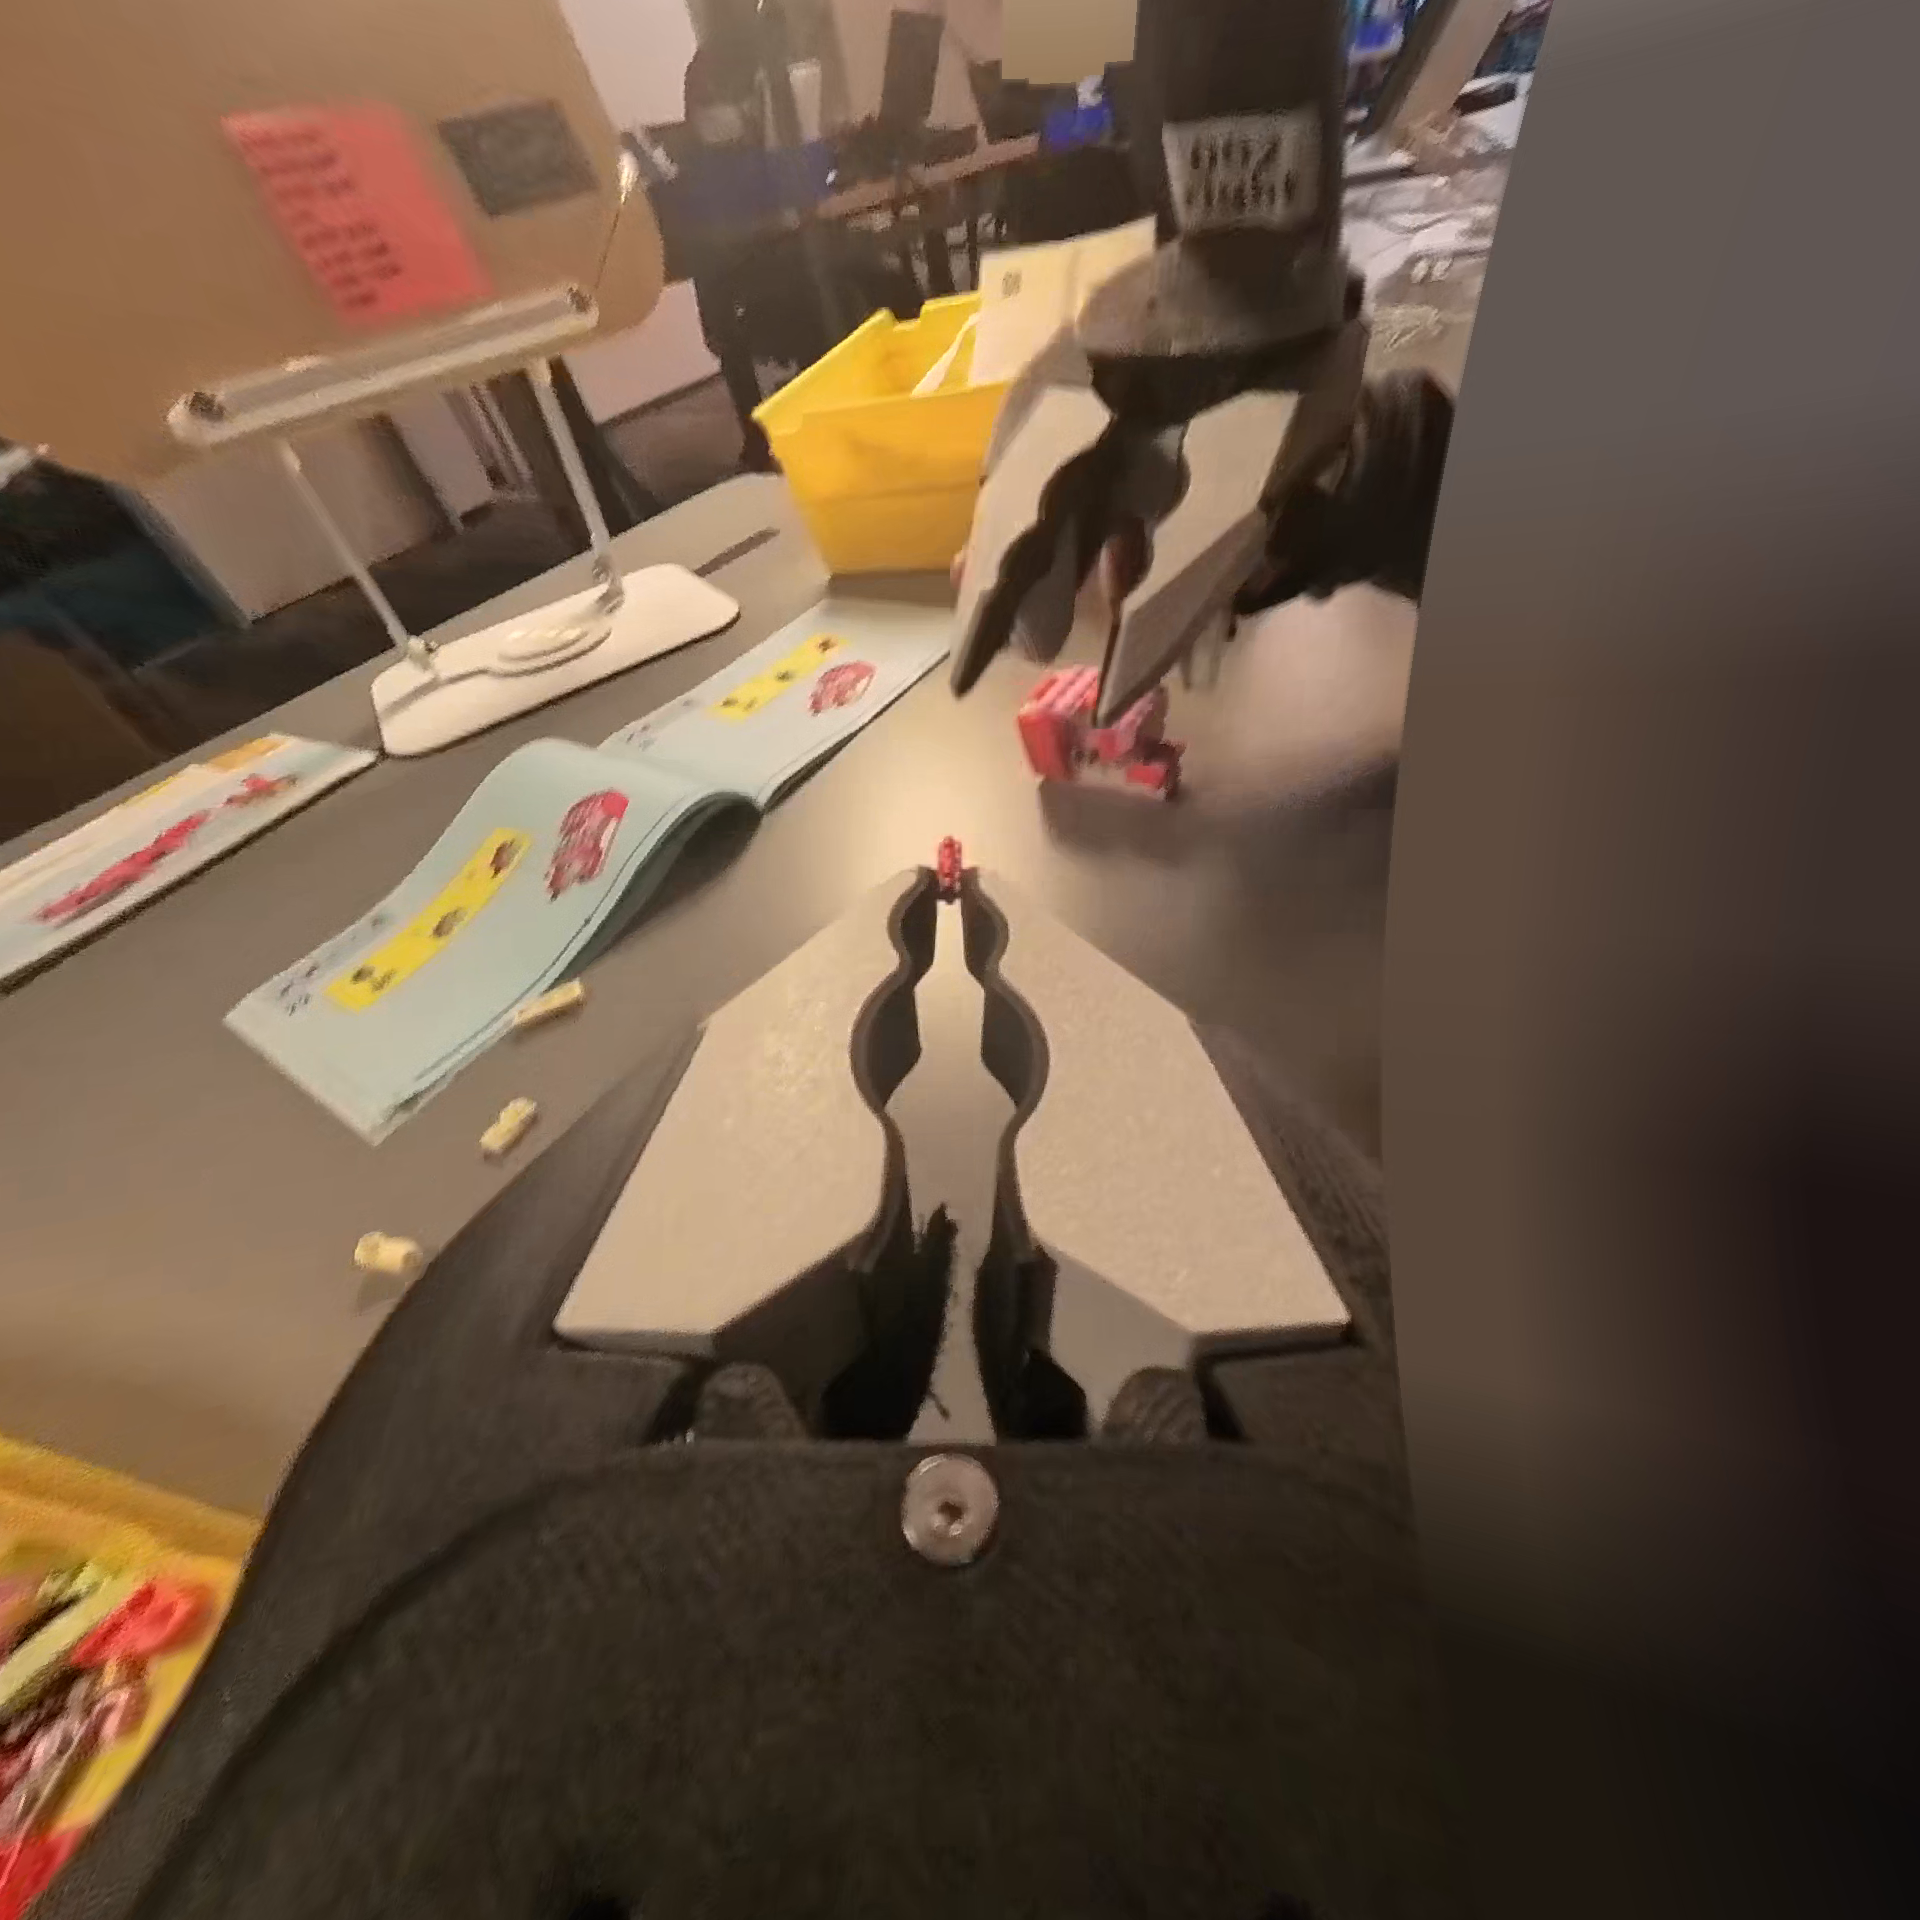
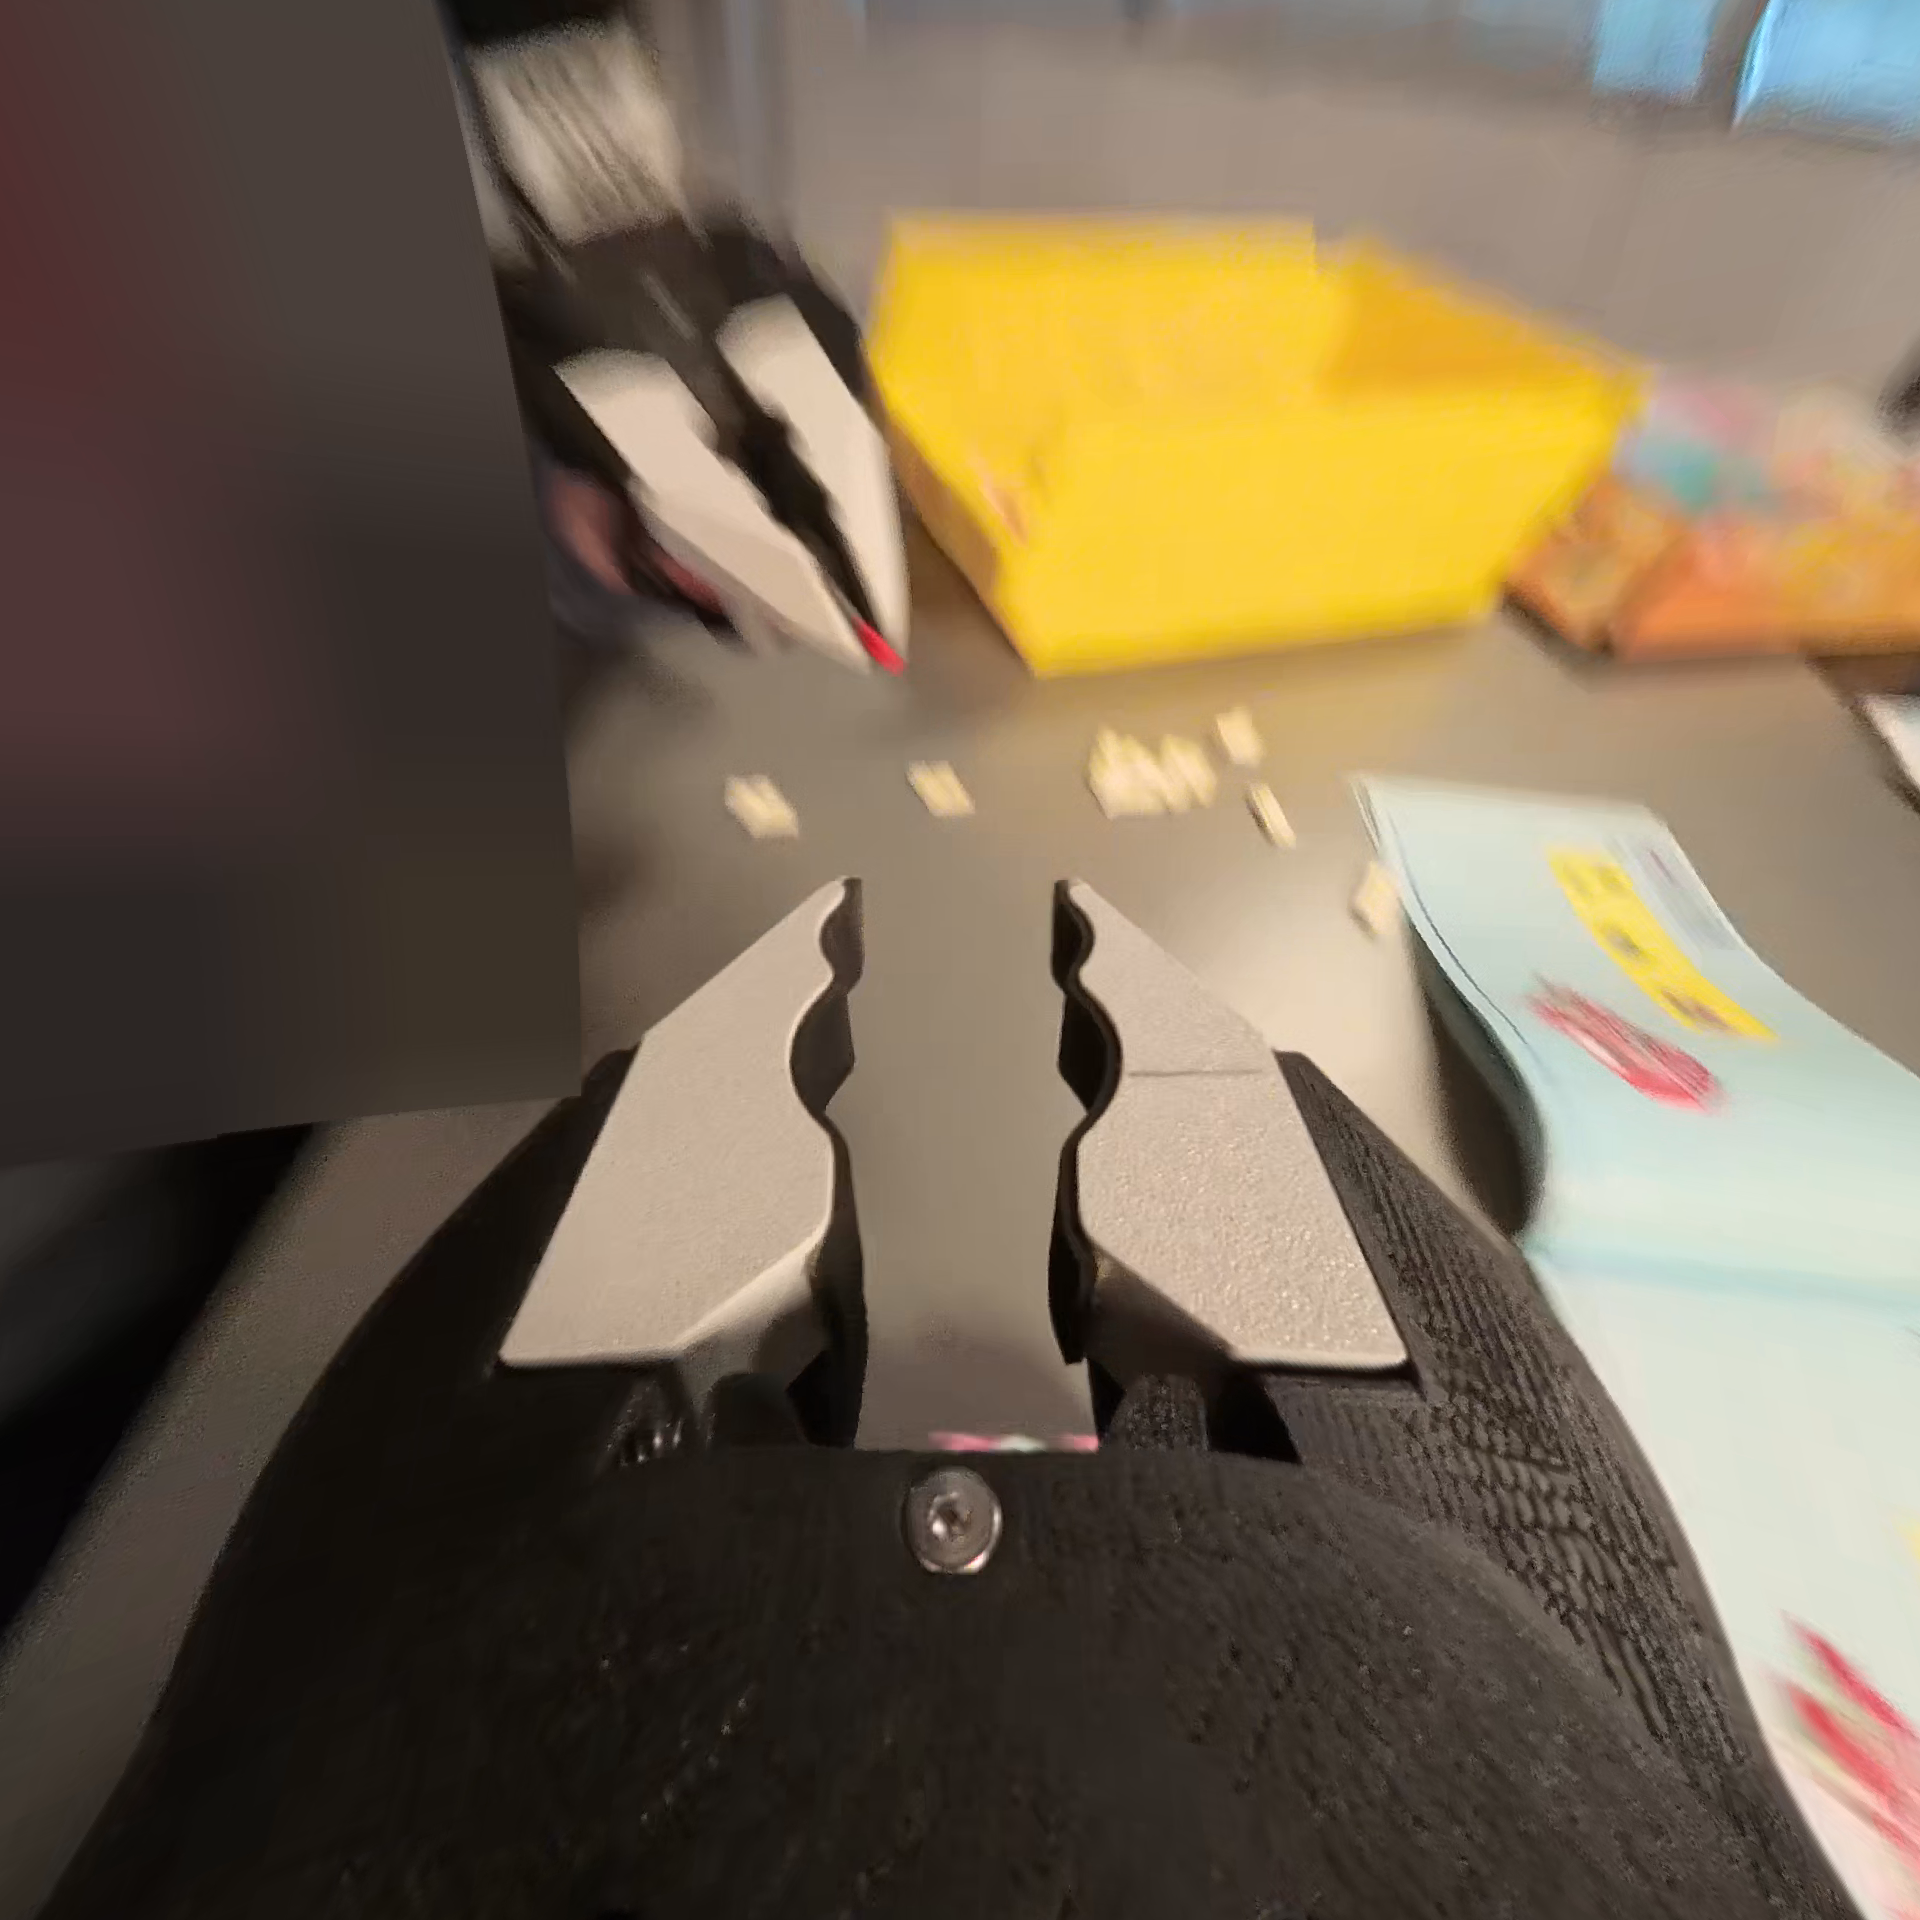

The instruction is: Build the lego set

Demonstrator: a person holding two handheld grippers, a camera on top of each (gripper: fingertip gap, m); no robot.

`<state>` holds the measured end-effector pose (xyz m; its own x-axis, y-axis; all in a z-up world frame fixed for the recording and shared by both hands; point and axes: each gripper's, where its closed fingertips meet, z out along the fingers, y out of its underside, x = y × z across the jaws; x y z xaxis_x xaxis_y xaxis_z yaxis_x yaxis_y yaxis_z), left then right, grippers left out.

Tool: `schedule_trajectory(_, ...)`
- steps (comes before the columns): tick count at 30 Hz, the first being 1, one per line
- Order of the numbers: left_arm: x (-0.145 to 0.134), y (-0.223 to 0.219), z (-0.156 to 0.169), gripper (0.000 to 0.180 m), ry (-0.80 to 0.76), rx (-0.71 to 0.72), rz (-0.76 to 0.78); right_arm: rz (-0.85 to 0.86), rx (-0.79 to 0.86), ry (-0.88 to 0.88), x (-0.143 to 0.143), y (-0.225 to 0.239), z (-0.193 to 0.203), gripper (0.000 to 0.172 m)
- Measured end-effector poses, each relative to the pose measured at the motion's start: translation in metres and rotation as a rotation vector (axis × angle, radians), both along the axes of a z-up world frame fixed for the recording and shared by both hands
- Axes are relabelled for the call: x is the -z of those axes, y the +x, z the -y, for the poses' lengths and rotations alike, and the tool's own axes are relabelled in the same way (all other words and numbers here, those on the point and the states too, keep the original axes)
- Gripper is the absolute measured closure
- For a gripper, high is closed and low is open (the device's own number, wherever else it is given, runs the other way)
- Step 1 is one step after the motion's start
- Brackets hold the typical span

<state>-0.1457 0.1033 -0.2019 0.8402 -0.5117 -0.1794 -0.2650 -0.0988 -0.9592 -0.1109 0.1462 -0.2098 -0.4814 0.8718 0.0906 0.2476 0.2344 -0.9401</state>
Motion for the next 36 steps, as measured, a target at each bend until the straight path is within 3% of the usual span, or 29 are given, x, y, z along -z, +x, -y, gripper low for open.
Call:
schedule_trajectory(7,0.020,-0.021,-0.005,0.177,-0.011,-0.102,-0.035,0.363,0.017,0.244,0.051,-0.031,-0.031,0.134)
schedule_trajectory(17,0.026,-0.025,-0.001,0.177,-0.015,-0.081,-0.029,0.512,-0.136,0.377,0.083,-0.050,-0.036,0.152)
schedule_trajectory(30,0.016,-0.024,-0.010,0.177,0.009,-0.049,-0.066,0.495,-0.123,0.303,0.078,-0.046,-0.030,0.160)
schedule_trajectory(36,0.001,-0.024,-0.021,0.177,0.158,-0.044,-0.280,0.351,-0.195,-0.031,0.017,-0.040,-0.003,0.160)
